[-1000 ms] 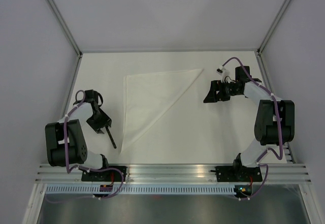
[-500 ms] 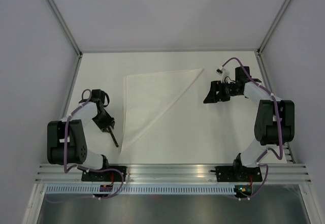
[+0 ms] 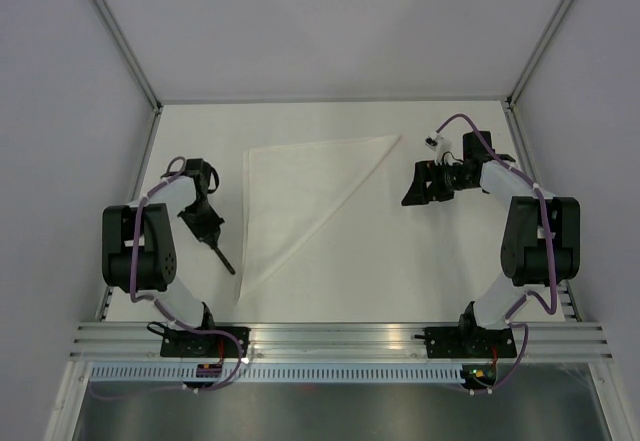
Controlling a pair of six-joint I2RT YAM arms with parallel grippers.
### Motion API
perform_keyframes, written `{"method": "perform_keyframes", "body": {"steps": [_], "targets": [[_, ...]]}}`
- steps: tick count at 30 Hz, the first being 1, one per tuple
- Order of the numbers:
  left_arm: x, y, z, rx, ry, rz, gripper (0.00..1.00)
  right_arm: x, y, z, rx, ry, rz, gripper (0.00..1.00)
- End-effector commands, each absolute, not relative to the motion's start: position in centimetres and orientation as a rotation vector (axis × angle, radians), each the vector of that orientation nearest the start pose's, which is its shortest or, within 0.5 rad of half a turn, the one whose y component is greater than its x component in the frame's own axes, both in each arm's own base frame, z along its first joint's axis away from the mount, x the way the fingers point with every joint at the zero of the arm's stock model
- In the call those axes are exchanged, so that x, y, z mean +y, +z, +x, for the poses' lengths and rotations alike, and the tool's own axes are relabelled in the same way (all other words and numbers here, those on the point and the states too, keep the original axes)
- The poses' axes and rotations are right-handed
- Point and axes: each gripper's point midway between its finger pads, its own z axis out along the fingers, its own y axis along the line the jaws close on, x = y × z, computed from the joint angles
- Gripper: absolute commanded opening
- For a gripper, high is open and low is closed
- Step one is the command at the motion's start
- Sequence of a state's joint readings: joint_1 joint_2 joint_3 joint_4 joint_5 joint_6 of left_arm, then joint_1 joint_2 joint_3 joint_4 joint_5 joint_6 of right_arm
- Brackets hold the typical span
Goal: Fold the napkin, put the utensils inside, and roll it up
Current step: Grab a utensil with the left arm, then place the utensil onto the napkin
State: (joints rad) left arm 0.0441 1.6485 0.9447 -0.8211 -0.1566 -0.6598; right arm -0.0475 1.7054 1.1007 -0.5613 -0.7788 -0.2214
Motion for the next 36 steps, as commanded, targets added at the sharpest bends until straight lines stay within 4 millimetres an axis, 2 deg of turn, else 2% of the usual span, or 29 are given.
{"method": "perform_keyframes", "body": {"steps": [1,6,10,12,14,16,18,20,21,23,24,26,27,28,29,31,32,33,36], "targets": [[3.5,3.2,28.2,2.793,0.302,-0.897,0.02,10.2,10.1,35.3,2.394,0.913,-0.487,0.87],[4.4,5.6,31.8,2.736,0.303,-0.776,0.02,10.3,11.0,36.5,2.379,0.918,-0.480,0.87],[5.1,8.6,34.8,2.657,0.308,-0.668,0.02,10.3,11.7,37.3,2.362,0.919,-0.471,0.88],[4.8,10.5,36.3,2.608,0.265,-0.601,0.02,10.4,12.4,37.9,2.347,0.913,-0.472,0.88],[3.3,11.9,37.8,2.586,0.155,-0.490,0.02,10.3,13.4,38.6,2.332,0.900,-0.466,0.88],[0.9,13.7,39.3,2.565,0.022,-0.330,0.02,10.3,14.0,39.0,2.325,0.896,-0.460,0.88],[-3.6,14.7,40.1,2.553,-0.010,-0.121,0.02,10.2,14.9,39.6,2.315,0.889,-0.446,0.87],[-6.3,14.9,40.5,2.548,-0.020,0.061,0.02,10.1,15.7,40.0,2.305,0.874,-0.444,0.87],[-9.3,15.2,40.5,2.535,-0.069,0.180,0.02,10.1,16.0,40.1,2.303,0.865,-0.442,0.88],[-12.3,14.2,40.4,2.541,-0.114,0.344,0.02,9.8,16.4,40.1,2.305,0.841,-0.437,0.88],[-15.1,13.9,40.0,2.532,-0.161,0.450,0.02,9.7,16.9,40.1,2.298,0.825,-0.440,0.87],[-17.7,12.1,39.6,2.542,-0.196,0.613,0.02,9.3,17.2,39.9,2.304,0.793,-0.439,0.87],[-19.9,12.0,39.3,2.525,-0.234,0.689,0.02,9.2,17.6,39.8,2.298,0.781,-0.441,0.88],[-20.8,11.5,39.1,2.523,-0.252,0.743,0.02,9.1,17.9,39.6,2.297,0.773,-0.441,0.88],[-21.7,9.5,39.0,2.559,-0.268,0.788,0.02,9.0,18.1,39.4,2.301,0.765,-0.439,0.87],[-24.3,8.8,38.7,2.546,-0.331,0.878,0.02,8.5,18.8,39.1,2.290,0.751,-0.427,0.87],[-24.9,7.2,38.6,2.575,-0.336,0.904,0.02,8.1,19.0,38.9,2.293,0.745,-0.411,0.87],[-26.0,7.0,38.5,2.573,-0.372,0.930,0.02,7.9,19.5,38.6,2.287,0.738,-0.408,0.87],[-27.6,5.3,37.9,2.600,-0.426,0.972,0.02,7.3,20.1,38.2,2.276,0.706,-0.397,0.88]]}}
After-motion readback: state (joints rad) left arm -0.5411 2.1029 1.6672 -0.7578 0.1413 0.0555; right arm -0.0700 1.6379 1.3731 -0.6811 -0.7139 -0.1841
